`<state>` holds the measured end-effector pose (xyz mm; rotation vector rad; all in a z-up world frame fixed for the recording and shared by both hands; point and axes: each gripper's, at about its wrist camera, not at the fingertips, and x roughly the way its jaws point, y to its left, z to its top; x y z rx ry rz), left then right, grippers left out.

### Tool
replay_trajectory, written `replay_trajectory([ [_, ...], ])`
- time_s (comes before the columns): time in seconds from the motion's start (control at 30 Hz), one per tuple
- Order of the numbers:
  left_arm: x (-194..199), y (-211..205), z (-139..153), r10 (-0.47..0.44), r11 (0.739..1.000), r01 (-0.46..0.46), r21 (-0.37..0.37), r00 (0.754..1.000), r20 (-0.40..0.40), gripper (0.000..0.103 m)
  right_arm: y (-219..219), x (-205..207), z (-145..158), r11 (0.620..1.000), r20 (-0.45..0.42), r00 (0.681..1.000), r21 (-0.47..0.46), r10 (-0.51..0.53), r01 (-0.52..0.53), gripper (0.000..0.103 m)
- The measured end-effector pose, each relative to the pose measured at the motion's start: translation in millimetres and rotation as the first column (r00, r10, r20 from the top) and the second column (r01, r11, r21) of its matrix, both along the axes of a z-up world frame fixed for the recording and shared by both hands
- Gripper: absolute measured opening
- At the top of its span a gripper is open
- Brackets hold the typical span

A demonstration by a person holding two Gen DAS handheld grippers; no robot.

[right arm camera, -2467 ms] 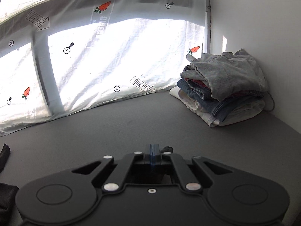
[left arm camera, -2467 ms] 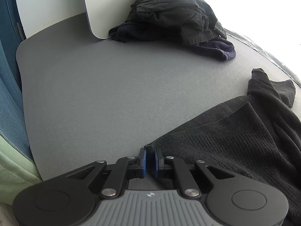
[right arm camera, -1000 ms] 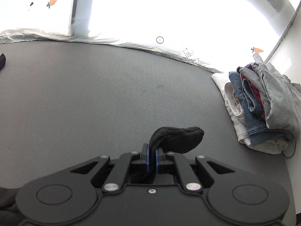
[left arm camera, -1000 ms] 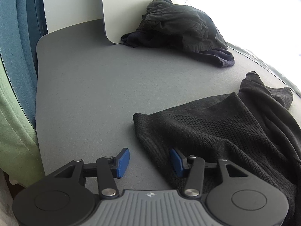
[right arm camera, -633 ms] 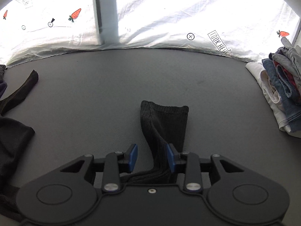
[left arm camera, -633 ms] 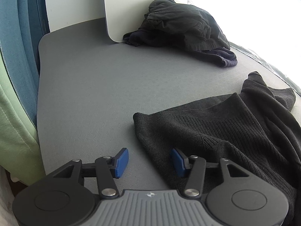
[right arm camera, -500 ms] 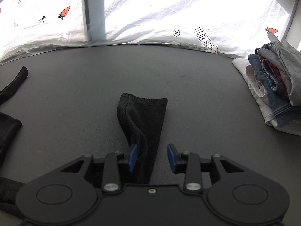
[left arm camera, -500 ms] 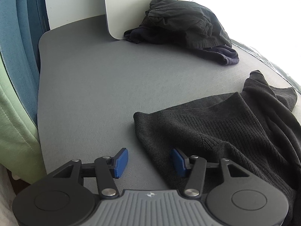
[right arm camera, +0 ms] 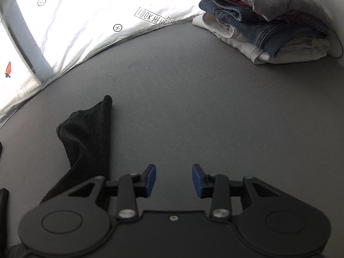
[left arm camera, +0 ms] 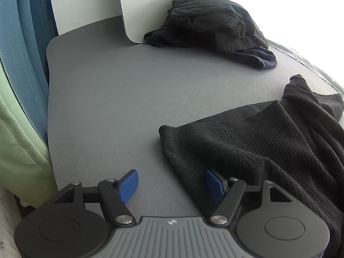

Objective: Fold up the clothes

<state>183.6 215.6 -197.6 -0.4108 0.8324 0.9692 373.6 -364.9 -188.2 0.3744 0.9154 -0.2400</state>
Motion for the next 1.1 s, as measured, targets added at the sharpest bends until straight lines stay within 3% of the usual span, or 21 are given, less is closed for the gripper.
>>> replay_trajectory([
  [0.2, 9.2, -5.6, 2.2, -0.026, 0.999, 0.029, 0.046, 0.997, -0.072, 0.071, -2.4, 11.1, -6.9, 0.996, 0.053, 0.998, 0.088, 0.02, -0.024, 0.04],
  [0.57, 17.0, -10.6, 4.2, -0.018, 0.997, 0.029, 0.078, 0.991, -0.131, 0.072, 42.2, 89.0, -12.3, 0.971, 0.085, 0.969, 0.036, 0.234, -0.237, 0.042],
  [0.63, 16.9, -11.0, 3.8, -0.013, 0.996, 0.025, 0.086, 0.99, -0.14, 0.076, 47.6, 92.1, -12.1, 0.967, 0.079, 0.964, -0.002, 0.255, -0.255, 0.032],
  [0.67, 16.5, -11.1, 3.6, -0.007, 0.996, 0.019, 0.086, 0.99, -0.139, 0.076, 49.5, 92.1, -12.1, 0.961, 0.075, 0.958, -0.034, 0.275, -0.273, 0.02],
  [0.7, 16.0, -10.5, 3.5, 0.002, 0.997, 0.009, 0.082, 0.991, -0.133, 0.076, 49.7, 91.2, -12.6, 0.954, 0.072, 0.952, -0.052, 0.298, -0.294, 0.0],
  [0.73, 15.4, -9.9, 3.6, 0.009, 0.997, 0.001, 0.077, 0.992, -0.128, 0.076, 48.4, 88.6, -12.7, 0.95, 0.075, 0.947, -0.056, 0.312, -0.308, 0.0],
  [0.87, 13.7, -10.4, 3.1, 0.024, 0.997, -0.016, 0.074, 0.993, -0.115, 0.077, 21.5, 61.9, -4.1, 0.978, 0.127, 0.971, -0.083, 0.202, -0.192, 0.0],
  [0.93, 14.0, -11.3, 2.5, 0.024, 0.997, -0.015, 0.082, 0.993, -0.114, 0.077, -4.9, 44.4, 2.3, 0.995, 0.145, 0.985, -0.043, 0.093, -0.087, 0.0],
  [1.0, 13.3, -11.8, 1.9, 0.025, 0.996, -0.016, 0.085, 0.994, -0.107, 0.077, -33.4, 31.6, 4.6, 0.997, 0.151, 0.989, 0.078, -0.006, -0.006, 0.0],
  [1.1, 11.6, -11.7, 1.1, 0.02, 0.996, -0.011, 0.087, 0.995, -0.1, 0.078, -40.0, 28.8, 6.8, 0.991, 0.145, 0.989, 0.132, -0.009, -0.011, 0.004],
])
